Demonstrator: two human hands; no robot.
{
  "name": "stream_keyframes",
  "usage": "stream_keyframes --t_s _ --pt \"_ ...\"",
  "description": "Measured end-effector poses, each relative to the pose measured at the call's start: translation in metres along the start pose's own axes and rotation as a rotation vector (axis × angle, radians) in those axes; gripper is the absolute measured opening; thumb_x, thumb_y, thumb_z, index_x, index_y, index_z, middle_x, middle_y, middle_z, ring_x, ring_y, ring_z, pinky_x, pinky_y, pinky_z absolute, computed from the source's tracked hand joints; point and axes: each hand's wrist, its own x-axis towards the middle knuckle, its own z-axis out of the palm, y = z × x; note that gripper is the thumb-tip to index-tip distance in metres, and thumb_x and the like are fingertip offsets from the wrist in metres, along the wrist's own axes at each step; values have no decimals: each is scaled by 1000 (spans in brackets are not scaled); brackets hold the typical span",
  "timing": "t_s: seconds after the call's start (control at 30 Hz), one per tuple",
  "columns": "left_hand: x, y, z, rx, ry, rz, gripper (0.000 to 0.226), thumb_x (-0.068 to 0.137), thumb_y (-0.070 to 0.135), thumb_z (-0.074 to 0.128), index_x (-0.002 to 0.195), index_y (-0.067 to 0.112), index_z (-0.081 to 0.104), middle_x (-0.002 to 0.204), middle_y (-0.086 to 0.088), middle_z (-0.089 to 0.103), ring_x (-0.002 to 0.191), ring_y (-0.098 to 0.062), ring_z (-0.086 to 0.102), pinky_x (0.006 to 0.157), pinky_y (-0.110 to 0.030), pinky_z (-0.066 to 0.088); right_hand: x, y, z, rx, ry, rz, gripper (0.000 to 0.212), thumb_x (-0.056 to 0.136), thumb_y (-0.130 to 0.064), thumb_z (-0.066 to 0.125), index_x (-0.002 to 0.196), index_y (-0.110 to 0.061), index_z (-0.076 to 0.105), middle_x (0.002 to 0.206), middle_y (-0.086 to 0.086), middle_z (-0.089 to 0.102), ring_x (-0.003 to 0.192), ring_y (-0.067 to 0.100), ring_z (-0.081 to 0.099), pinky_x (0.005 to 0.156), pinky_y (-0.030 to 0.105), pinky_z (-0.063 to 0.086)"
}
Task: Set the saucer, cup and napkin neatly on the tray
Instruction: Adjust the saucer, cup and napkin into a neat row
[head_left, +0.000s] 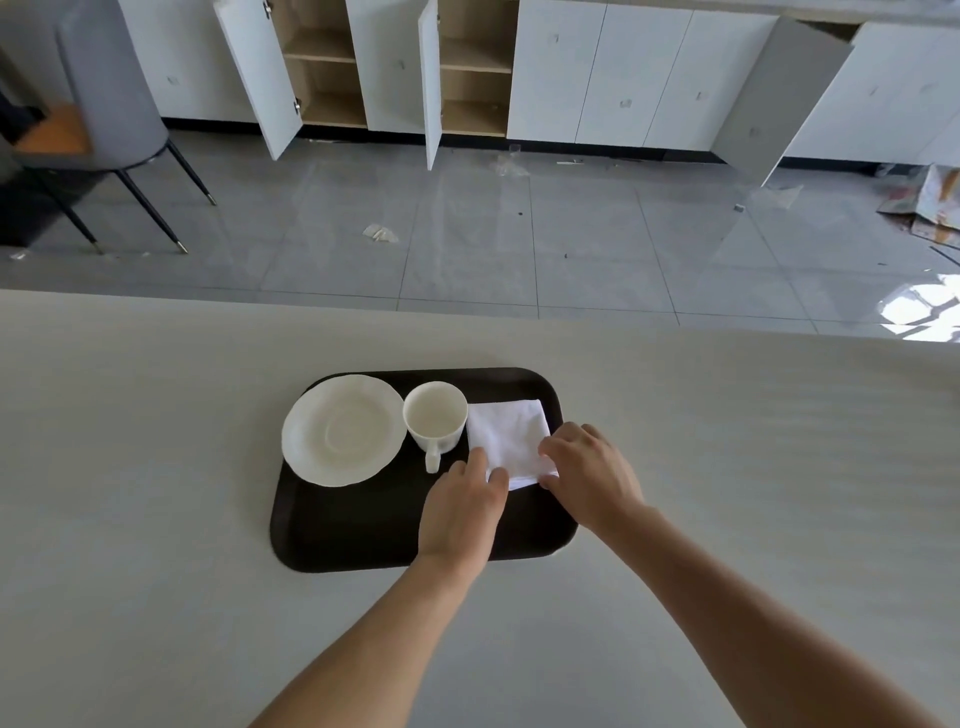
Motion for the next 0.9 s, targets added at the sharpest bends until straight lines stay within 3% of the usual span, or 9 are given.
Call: stream_keyframes --t_s 0.1,0.3,0.4,0.5,0.63,0.8,0.9 --pt "6 -2 1 -18 3 -4 26 62 -8 74 76 10 62 83 -7 58 56 -20 52 44 -29 43 1 2 2 -22 30 4 23 85 -31 69 103 -17 64 104 -1 64 100 23 55 63 35 53" --pt "19 -1 0 -71 -8 -45 22 69 -12 67 79 7 61 88 -10 58 67 -24 59 51 -35 50 10 4 7 27 57 32 23 88 -32 66 104 -15 64 104 0 64 100 24 55 65 37 55" --pt "24 0 5 -81 -39 -61 22 80 -7 60 94 10 60 101 -9 56 79 -23 59 65 -34 52 15 3 7 41 66 42 22 89 -30 65 102 -13 64 103 2 64 99 25 54 65 39 55" --pt "22 3 11 -56 -16 -61 24 86 5 58 110 10 59 106 -9 56 81 -22 59 69 -33 53 17 4 8 41 75 34 19 89 -27 65 100 -12 64 103 3 64 99 26 54 63 37 54" --pt "13 3 23 -64 5 -50 50 86 22 55 132 4 50 124 -14 54 96 -28 58 84 -39 53 18 6 10 18 81 34 18 89 -28 62 100 -14 64 105 0 63 101 25 53 61 34 51" --pt "5 2 32 -94 40 -38 58 86 28 56 139 7 46 144 -19 45 118 -30 55 100 -39 49 20 7 10 -19 86 3 16 88 -27 63 97 -14 62 102 1 62 98 25 52 57 30 42" --pt "3 0 34 -87 49 -22 59 87 29 56 140 6 44 146 -20 43 130 -34 49 108 -41 44 22 9 9 -3 72 -2 19 88 -28 65 100 -14 63 107 1 62 102 25 52 60 31 43"
